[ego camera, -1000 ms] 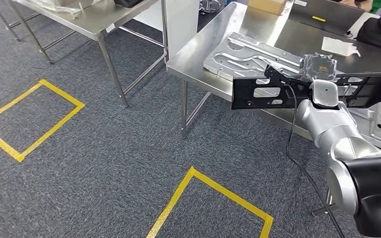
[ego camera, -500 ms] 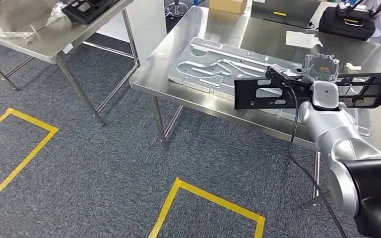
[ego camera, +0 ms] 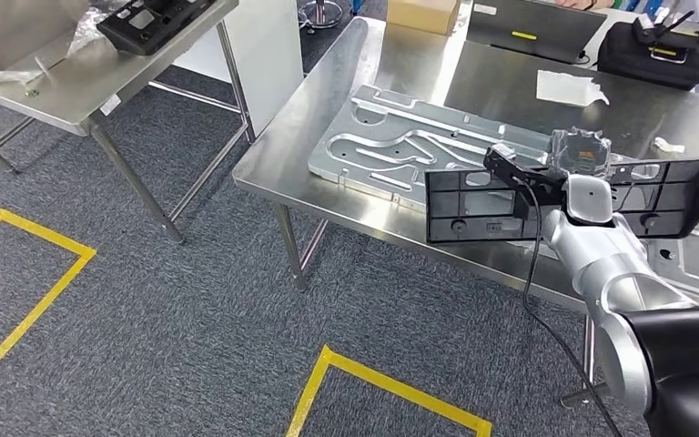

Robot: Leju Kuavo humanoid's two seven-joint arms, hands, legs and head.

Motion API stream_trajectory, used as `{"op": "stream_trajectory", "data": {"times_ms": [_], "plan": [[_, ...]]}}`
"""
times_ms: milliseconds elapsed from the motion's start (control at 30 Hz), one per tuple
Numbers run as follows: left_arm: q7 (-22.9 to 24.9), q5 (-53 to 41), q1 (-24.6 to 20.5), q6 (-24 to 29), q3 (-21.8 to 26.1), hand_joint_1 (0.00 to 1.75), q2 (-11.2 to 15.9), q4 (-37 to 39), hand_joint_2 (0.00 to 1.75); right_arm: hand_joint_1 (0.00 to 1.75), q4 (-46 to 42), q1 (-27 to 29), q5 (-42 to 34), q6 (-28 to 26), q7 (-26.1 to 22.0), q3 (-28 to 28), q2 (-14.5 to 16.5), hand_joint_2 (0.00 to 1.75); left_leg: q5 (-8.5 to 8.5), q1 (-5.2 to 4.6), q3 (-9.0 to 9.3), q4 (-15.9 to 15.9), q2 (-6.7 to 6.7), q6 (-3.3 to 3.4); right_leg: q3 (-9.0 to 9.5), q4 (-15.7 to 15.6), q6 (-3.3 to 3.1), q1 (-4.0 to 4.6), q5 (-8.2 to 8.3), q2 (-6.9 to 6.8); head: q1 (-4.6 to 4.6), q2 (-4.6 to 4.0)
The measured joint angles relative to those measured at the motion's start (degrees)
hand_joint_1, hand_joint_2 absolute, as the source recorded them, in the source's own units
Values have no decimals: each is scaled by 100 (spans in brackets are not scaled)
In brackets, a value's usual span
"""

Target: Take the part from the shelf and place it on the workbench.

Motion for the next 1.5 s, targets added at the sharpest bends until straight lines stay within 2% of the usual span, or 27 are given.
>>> {"op": "stream_trajectory", "data": {"times_ms": [33, 67, 100, 133, 200, 267, 333, 567, 700, 767, 833, 867, 900, 933, 1000, 1033, 1067, 1100, 1167, 1333, 1500], "plan": [[3, -1, 5, -19, 1, 0, 6, 0, 175, 175, 4, 5, 7, 4, -26, -11, -3, 175, -61, 13, 33, 35, -3, -47, 46, -351, 77, -38, 288, -26, 0, 0], [4, -1, 3, -30, 1, 0, 12, 1, 175, 175, 10, 1, 15, 9, -55, -16, -6, 175, -113, 16, 40, 92, -6, -91, 105, -645, 122, -57, 474, -44, 2, 1], [4, -2, -5, -35, 1, 0, 19, 1, 175, 175, 18, -5, 21, 16, -78, -21, -8, 175, -156, 12, 27, 143, -8, -126, 149, -817, 94, -65, 541, -55, 4, 1], [2, -4, -10, -34, 0, 0, 25, 2, 175, 175, 24, -10, 22, 22, -105, -25, -7, 175, -191, 2, 13, 179, -10, -126, 164, -849, 42, -54, 503, -54, 4, 1], [-1, -8, -22, -26, -3, 0, 27, 2, 175, 175, 30, -42, 12, 30, -167, -31, -3, 175, -215, -9, -1, 211, -6, -70, 176, -867, -87, -45, 474, -29, -2, 1], [-2, -15, -29, -19, -5, 0, 26, 2, 175, 175, 29, -74, -16, 29, -256, -37, 1, 175, -203, -11, 12, 210, -3, -27, 174, -867, -108, -35, 463, -3, -8, 1], [-2, -31, -45, -16, -12, 0, 26, 2, 175, 175, 29, -91, -59, 22, -358, -57, 9, 175, -206, -11, 17, 209, 0, -33, 179, -866, -136, -27, 452, 16, -8, 0], [27, -98, -62, 1, -42, 0, 23, 2, 175, 175, 28, -110, -62, -53, -542, -158, 40, 175, -271, -12, 18, 235, 10, -18, 177, -835, -163, -5, 429, 28, -9, 0], [48, -112, -67, 15, -47, 0, -10, 2, 175, 175, -52, -208, -43, -188, -635, -179, 52, 175, -229, 14, 74, 133, 72, -29, 200, -865, -122, 13, 421, 38, -8, 0], [50, -112, -74, 19, -49, 0, -39, 2, 175, 175, -88, -301, -38, -255, -673, -185, 49, 175, -163, 51, 151, -8, 139, -44, 72, -573, -100, 24, 230, 18, -7, 0], [54, -112, -77, 18, -53, 0, -62, 2, 175, 175, -103, -383, -28, -294, -703, -189, 46, 175, -157, 54, 176, -38, 197, -39, -271, 122, -68, 16, -100, 3, -6, 0], [57, -112, -76, 16, -57, 0, -71, 2, 175, 175, -109, -403, -18, -302, -711, -190, 45, 175, -171, 57, 184, -28, 227, -40, -443, 448, -41, 11, -196, 1, -6, 0], [61, -113, -76, 13, -64, 0, -77, 2, 175, 175, -111, -412, -5, -303, -714, -191, 44, 175, -194, 65, 197, -11, 259, -47, -546, 618, -12, 1, -186, -6, -6, 0], [66, -115, -76, 9, -74, 0, -84, 2, 175, 175, -116, -418, 12, -301, -711, -192, 44, 175, -229, 79, 214, 19, 291, -61, -545, 566, 19, -14, -50, -25, -5, 0], [82, -122, -80, -2, -100, 0, -94, 2, 175, 175, -139, -440, 32, -293, -690, -192, 43, 175, -337, 119, 244, 128, 342, -125, -286, -74, 95, -48, 394, -119, -5, 1], [92, -127, -85, -6, -114, 0, -95, 2, 175, 175, -150, -461, 39, -289, -678, -191, 44, 175, -397, 120, 241, 197, 364, -172, -137, -409, 119, -39, 536, -170, -4, 1], [101, -133, -88, -11, -126, 0, -93, 2, 175, 175, -160, -477, 43, -287, -666, -191, 43, 175, -448, 113, 231, 255, 381, -216, -41, -625, 87, -28, 589, -199, -6, 1], [108, -139, -92, -15, -137, 0, -91, 2, 175, 175, -164, -481, 47, -290, -653, -191, 40, 175, -484, 100, 225, 298, 400, -253, -6, -709, 35, -10, 560, -204, -10, 2], [118, -158, -96, -22, -149, 0, -87, 2, 175, 175, -175, -452, 61, -298, -608, -191, 29, 175, -537, 81, 228, 305, 421, -274, -4, -716, -101, -9, 528, -170, -16, 2], [129, -175, -102, -31, -161, 0, -77, 2, 175, 175, -190, -407, 98, -304, -547, -191, 20, 175, -513, 76, 269, 243, 408, -188, -17, -719, -155, -20, 513, -103, -22, 0], [146, -181, -103, -53, -180, 0, -74, 2, 175, 175, -192, -373, 103, -305, -564, -191, 11, 175, -502, 83, 302, 211, 407, -211, -15, -714, -190, 13, 499, -84, -22, 0]]}}
